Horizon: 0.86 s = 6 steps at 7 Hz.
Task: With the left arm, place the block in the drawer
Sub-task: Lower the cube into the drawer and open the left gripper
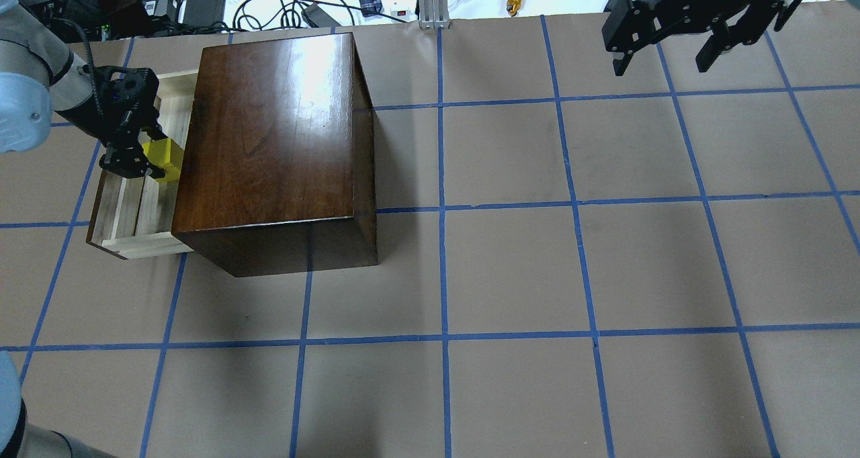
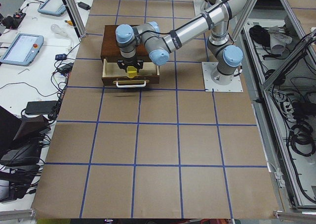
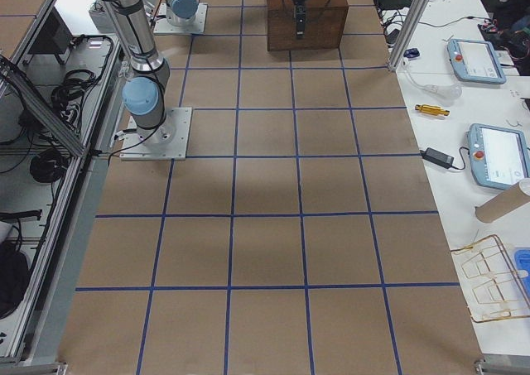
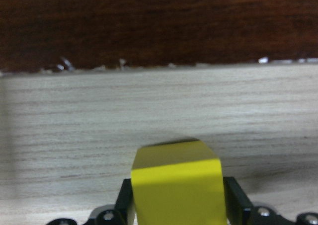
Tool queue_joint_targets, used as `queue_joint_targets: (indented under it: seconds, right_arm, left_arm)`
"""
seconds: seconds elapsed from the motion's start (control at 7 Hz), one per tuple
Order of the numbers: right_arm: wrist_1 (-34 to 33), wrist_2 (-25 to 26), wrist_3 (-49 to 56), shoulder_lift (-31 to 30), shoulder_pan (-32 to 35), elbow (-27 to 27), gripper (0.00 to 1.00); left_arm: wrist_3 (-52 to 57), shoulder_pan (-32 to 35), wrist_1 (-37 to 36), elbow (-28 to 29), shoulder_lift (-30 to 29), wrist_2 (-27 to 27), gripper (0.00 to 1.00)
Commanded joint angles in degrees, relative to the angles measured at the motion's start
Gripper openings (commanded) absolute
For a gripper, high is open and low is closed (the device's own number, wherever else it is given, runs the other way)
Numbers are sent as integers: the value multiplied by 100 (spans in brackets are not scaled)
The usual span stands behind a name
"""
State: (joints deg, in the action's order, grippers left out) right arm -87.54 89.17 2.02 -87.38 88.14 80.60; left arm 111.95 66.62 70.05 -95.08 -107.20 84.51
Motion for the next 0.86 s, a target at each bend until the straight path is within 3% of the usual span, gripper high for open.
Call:
queue_joint_targets:
  seconds: [0.0, 0.29, 0.71]
  right_arm:
    - [0, 4, 0, -8, 1, 0, 100]
    - [0, 4, 0, 1, 1, 0, 100]
    - [0, -5, 0, -8, 1, 0, 100]
  left_arm:
    - [-50, 0, -96, 33, 84, -13, 100]
    - [-182, 44, 69, 173, 374, 4, 99]
    - [-2089, 603, 1464, 770, 954, -260, 98]
